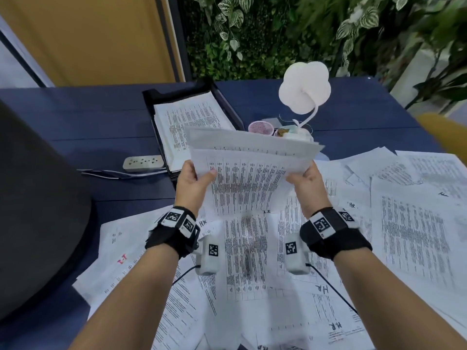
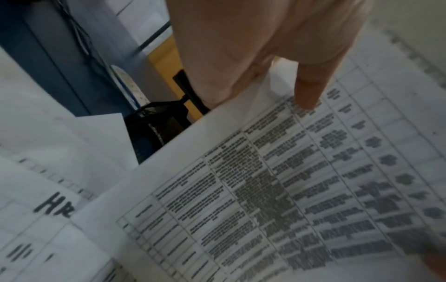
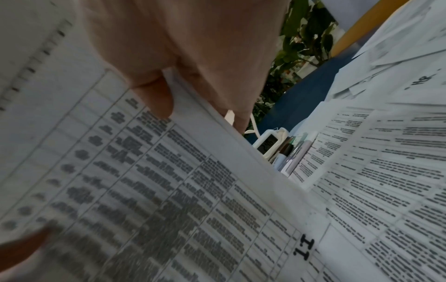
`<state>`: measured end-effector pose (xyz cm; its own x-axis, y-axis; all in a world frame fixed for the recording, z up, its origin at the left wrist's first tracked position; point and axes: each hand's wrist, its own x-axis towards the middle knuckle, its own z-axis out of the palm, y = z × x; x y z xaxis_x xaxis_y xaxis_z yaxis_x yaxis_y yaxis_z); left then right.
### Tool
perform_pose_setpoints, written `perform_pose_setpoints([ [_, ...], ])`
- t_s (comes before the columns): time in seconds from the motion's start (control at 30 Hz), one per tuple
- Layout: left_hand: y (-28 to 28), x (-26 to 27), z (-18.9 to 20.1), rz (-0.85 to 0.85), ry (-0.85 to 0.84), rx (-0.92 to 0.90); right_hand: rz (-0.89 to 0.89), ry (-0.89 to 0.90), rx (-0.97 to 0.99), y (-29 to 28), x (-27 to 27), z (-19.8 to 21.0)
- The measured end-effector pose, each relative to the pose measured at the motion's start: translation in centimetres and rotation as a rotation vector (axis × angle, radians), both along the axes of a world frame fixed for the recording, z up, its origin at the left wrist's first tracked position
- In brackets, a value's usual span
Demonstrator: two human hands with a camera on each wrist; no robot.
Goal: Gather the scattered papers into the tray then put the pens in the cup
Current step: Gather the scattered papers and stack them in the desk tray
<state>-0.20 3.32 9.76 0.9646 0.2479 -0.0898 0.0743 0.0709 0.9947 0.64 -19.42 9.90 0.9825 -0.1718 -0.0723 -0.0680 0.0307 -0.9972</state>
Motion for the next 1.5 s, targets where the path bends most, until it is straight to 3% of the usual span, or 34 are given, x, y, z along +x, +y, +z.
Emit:
perform_pose_setpoints([
  [0.1,-1.0,-0.1,0.3,0.013,0.029,-0.068,0.021,-0.003,-0.066,0.6,0.0,-0.3],
  [0.37,-2.0,0.3,1.0,0.049,-0.032,0.064,0.033,-0.051,-0.097,1.2,-0.2,0.9],
  [0.57,-1.2,0.2,2.4,0.163,0.014,-0.039,0.081,0.158,-0.319,-1.8,-0.4,-1.0],
  [0.63,-0.5,0.6,2.2,0.198,0.030,-0.070,0.040,0.211,-0.231,-2.8,-0.6,-1.7],
  [0.73,0.0,1.3,1.8,0.223,-0.018,-0.115,-0.007,0.213,0.270,-3.1,-1.0,-1.7],
  [0.8,-0.1,1.6,1.6,0.212,-0.037,-0.244,0.014,0.189,0.430,-2.4,-1.2,-1.3],
  [0.93,-0.4,2.0,0.5,0.026,-0.014,-0.433,-0.013,0.196,0.350,-1.2,-1.0,-0.5],
  [1.07,2.2,2.1,0.6,0.051,0.033,-0.580,-0.140,0.169,0.155,-2.3,-0.9,0.9],
  [1.2,5.3,1.8,0.6,-0.044,0.066,-0.449,-0.143,0.079,0.040,-4.1,-0.2,1.3],
  [1.3,5.4,2.3,0.2,-0.091,0.048,-0.043,-0.128,0.079,-0.008,-4.5,0.6,0.8],
  [1.37,5.2,2.5,-0.4,-0.099,0.055,0.179,-0.118,0.074,0.069,-4.4,0.9,-0.2],
  [1.5,4.9,2.0,-2.2,-0.032,0.117,0.199,-0.067,0.113,0.097,-4.6,0.9,-2.6],
])
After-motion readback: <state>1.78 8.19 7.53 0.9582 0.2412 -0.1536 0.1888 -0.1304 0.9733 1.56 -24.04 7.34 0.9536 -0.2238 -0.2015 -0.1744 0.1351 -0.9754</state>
